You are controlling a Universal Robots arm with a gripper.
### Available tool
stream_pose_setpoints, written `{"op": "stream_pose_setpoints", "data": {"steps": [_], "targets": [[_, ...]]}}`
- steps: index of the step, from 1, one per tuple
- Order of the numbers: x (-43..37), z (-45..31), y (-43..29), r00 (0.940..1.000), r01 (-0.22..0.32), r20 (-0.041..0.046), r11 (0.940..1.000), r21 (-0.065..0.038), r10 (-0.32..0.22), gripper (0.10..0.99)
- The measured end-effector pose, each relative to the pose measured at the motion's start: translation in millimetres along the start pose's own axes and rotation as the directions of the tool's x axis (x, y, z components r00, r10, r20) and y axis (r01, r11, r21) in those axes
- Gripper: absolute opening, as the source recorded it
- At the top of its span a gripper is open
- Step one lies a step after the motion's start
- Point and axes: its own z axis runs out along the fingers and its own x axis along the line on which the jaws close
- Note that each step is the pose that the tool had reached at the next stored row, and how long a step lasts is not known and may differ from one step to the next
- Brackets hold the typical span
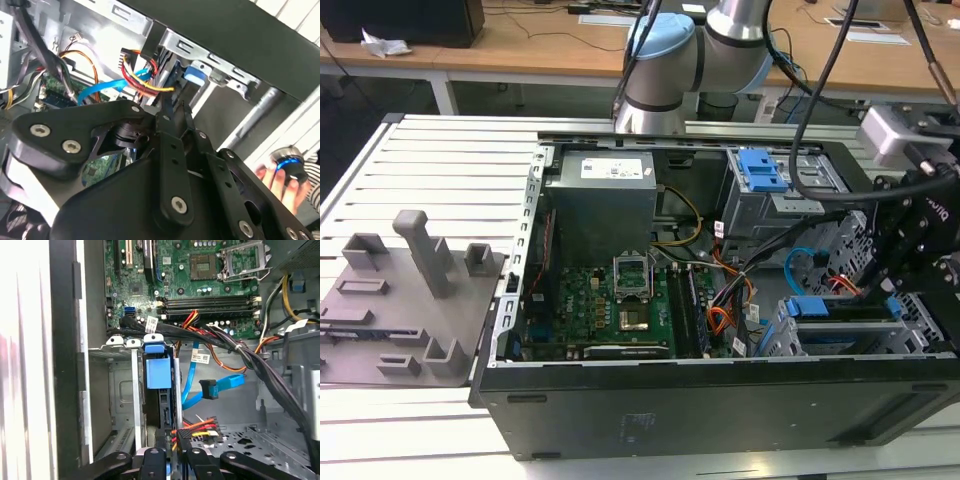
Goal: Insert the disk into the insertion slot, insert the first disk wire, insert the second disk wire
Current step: 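Insert the first disk wire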
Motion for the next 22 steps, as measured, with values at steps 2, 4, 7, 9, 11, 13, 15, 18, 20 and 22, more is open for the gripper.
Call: {"op": "stream_pose_setpoints", "data": {"steps": [2, 4, 7, 9, 11, 13, 15, 18, 20, 22], "targets": [[0.2, -8.3, 0.4, 1.0000, 0.000, -0.0001, 1.0000, 0.000, 0.000, 0.235], [0.3, -8.9, 0.4, 1.0000, 0.000, 0.0005, 1.0000, 0.000, 0.000, 0.235], [0.3, -9.2, 0.4, 1.0000, 0.000, 0.0002, 1.0000, 0.000, 0.000, 0.235], [0.3, -9.5, 0.4, 1.0000, 0.000, 0.0000, 1.0000, 0.000, 0.000, 0.224], [0.3, -9.7, 0.4, 1.0000, 0.000, -0.0001, 1.0000, 0.000, 0.000, 0.106], [0.3, -9.7, 0.4, 1.0000, 0.000, 0.0001, 1.0000, 0.000, 0.000, 0.106], [0.3, -9.8, 0.4, 1.0000, 0.000, 0.0000, 1.0000, 0.000, 0.000, 0.106], [0.4, -9.9, 1.1, 1.0000, 0.000, -0.0002, 1.0000, 0.000, 0.000, 0.106], [0.5, -9.8, 4.2, 1.0000, 0.000, -0.0001, 1.0000, 0.000, 0.000, 0.106], [1.0, -9.4, 10.3, 1.0000, 0.000, 0.0000, 1.0000, 0.000, 0.000, 0.106]]}}
